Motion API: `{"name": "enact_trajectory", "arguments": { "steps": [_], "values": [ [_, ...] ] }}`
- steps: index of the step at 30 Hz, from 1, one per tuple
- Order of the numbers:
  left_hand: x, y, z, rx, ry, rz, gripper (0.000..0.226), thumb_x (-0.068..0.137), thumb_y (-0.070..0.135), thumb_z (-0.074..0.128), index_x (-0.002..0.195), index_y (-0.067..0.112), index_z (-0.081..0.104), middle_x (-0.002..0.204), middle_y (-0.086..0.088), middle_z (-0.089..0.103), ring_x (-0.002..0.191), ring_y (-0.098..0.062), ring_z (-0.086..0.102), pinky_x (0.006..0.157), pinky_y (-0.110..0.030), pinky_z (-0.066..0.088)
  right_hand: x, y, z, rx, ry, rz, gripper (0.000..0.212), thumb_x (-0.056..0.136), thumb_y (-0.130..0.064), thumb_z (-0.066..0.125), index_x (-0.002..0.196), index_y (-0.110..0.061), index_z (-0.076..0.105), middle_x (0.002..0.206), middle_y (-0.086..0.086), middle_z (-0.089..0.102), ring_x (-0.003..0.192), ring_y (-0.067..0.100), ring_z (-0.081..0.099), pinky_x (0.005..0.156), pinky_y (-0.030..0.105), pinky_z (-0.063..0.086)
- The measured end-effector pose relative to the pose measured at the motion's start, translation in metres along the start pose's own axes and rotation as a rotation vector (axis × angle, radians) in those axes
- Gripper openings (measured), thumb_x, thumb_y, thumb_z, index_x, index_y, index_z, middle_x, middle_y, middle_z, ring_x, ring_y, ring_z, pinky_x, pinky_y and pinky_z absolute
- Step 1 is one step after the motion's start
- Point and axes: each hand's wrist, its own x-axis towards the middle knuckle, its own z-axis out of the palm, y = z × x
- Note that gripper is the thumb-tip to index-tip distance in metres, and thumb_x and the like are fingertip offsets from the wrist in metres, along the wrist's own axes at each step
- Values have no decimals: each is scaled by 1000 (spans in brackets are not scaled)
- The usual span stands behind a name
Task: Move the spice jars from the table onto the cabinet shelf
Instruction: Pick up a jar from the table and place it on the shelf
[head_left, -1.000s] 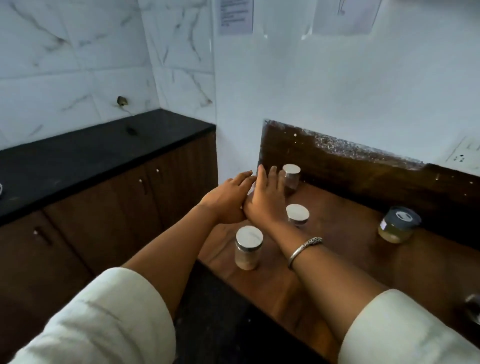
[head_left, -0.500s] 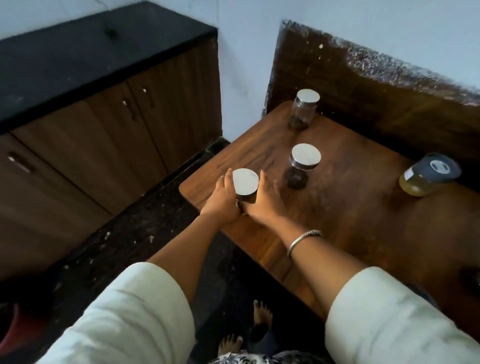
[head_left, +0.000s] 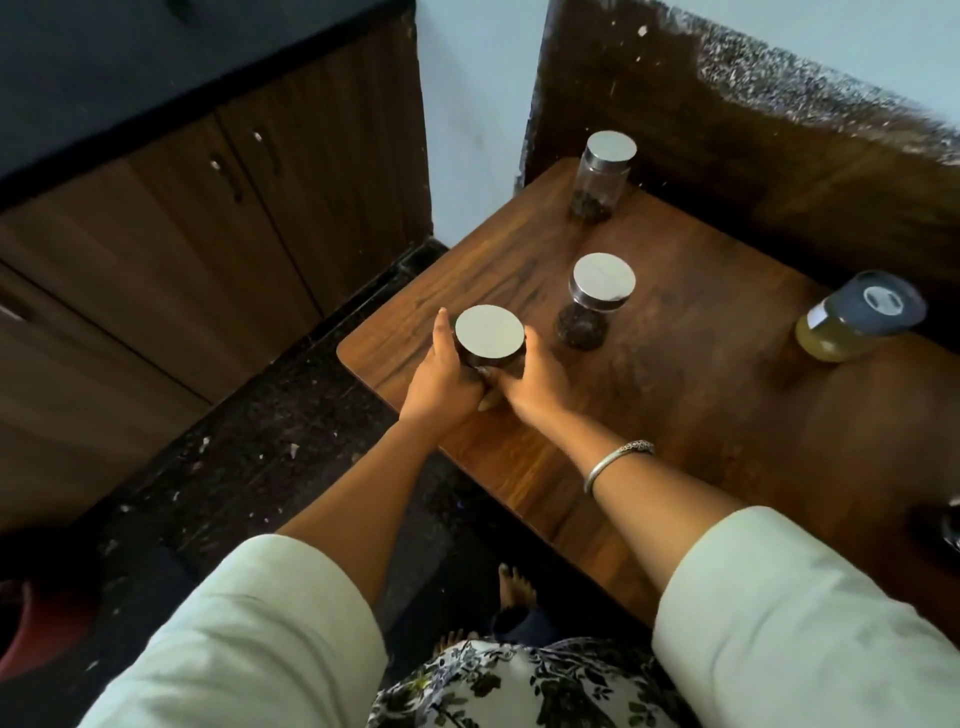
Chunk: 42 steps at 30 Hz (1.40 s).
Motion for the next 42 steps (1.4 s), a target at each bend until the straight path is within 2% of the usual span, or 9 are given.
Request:
{"name": "enact_trajectory", "arguments": {
  "steps": [8, 14, 19, 23, 26, 30, 34, 38, 42],
  "values": [
    [-26, 30, -7, -106, 74, 319, 121, 61, 33, 82, 148, 23, -2, 153, -5, 27, 139, -22, 28, 105, -29, 28, -34, -12, -33, 364, 182, -40, 79, 62, -45, 80, 126, -28, 38, 128, 0, 52, 112, 13, 52, 73, 9, 44],
    [-56, 61, -16, -282, 52, 374, 125, 56, 32, 85, 147, 25, 0, 154, -4, 22, 141, -18, 25, 110, -33, 31, -69, -31, -47, 347, 324, -107, 89, 62, -57, 74, 136, -26, 35, 137, 3, 45, 116, 15, 52, 89, 28, 52],
    [-89, 80, -41, -514, -58, 362, 100, 58, 29, 84, 129, 37, 14, 114, 23, 44, 100, 18, 50, 72, -2, 46, -107, -34, -62, 462, 296, -197, 75, 62, -70, 60, 127, -37, 41, 128, -4, 53, 111, 8, 56, 87, 27, 52],
    [-111, 92, -49, -695, -219, 304, 78, 67, 11, 80, 119, 23, 24, 110, 13, 48, 98, -1, 55, 70, -15, 51, -135, -30, -70, 623, 301, -246, 45, 80, -49, 54, 120, -29, 45, 109, -16, 59, 97, -12, 58, 75, 6, 45],
    [-128, 102, -46, -761, -348, 283, 73, 68, 13, 78, 123, 20, 30, 113, 5, 53, 102, -11, 57, 77, -25, 54, -155, -28, -73, 671, 313, -196, 30, 87, -38, 49, 111, -21, 56, 98, -11, 64, 85, -9, 62, 68, 6, 46],
    [-149, 113, -37, -507, -301, 376, 88, 70, 38, 68, 144, 31, 19, 127, 6, 35, 118, -14, 42, 86, -25, 48, -180, -24, -83, 657, 464, -133, 41, 93, -35, 49, 124, -9, 52, 100, -11, 59, 75, -21, 56, 58, -2, 40],
    [-171, 126, -27, -594, -395, 474, 91, 79, 28, 64, 142, 43, 0, 130, 19, 42, 122, -6, 48, 106, -39, 41, -197, -19, -95, 660, 490, -148, 48, 87, -47, 50, 129, -23, 44, 106, -22, 54, 84, -24, 54, 64, -1, 42],
    [-175, 149, -18, -648, -402, 478, 101, 79, 15, 69, 146, 35, -4, 128, 24, 40, 113, 2, 52, 98, -37, 49, -207, -15, -121, 670, 427, -177, 55, 71, -71, 52, 120, -48, 39, 111, -27, 53, 97, -20, 53, 72, 4, 45],
    [-177, 175, -3, -750, -476, 453, 84, 73, 16, 69, 136, 31, 17, 117, 18, 47, 97, 7, 60, 74, -20, 56, -211, 7, -156, 740, 306, -212, 80, 61, -78, 56, 130, -39, 45, 126, -16, 57, 109, -3, 58, 78, 13, 50]
  ]
}}
